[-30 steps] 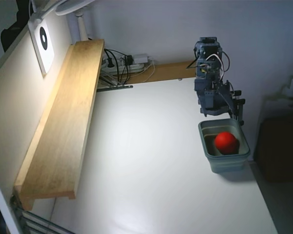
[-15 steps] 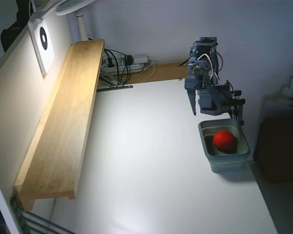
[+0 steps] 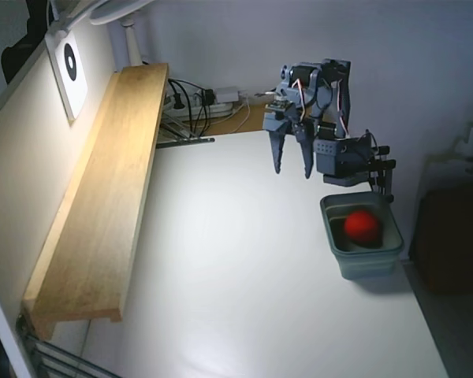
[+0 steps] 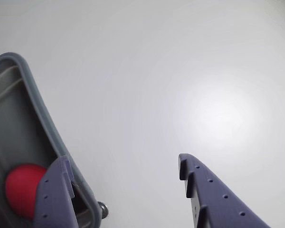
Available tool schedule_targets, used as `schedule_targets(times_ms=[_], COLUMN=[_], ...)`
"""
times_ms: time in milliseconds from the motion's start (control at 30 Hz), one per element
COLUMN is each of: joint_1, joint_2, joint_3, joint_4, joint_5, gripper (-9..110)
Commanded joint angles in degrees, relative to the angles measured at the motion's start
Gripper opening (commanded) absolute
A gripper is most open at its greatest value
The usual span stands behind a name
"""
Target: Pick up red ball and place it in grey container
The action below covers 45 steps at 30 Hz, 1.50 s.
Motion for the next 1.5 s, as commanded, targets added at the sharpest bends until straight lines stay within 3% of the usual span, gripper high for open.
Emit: schedule_targets(times_ms=[0, 933, 1467], joint_1=[4.2, 43.1, 57.5], joint_2=[3.5, 11.0, 13.7], joint_3=[-2.3, -4.9, -5.8], joint_4=[2.0, 15.7, 20.9], joint_5=[0.1, 0.1, 0.1], gripper=[24, 5, -2])
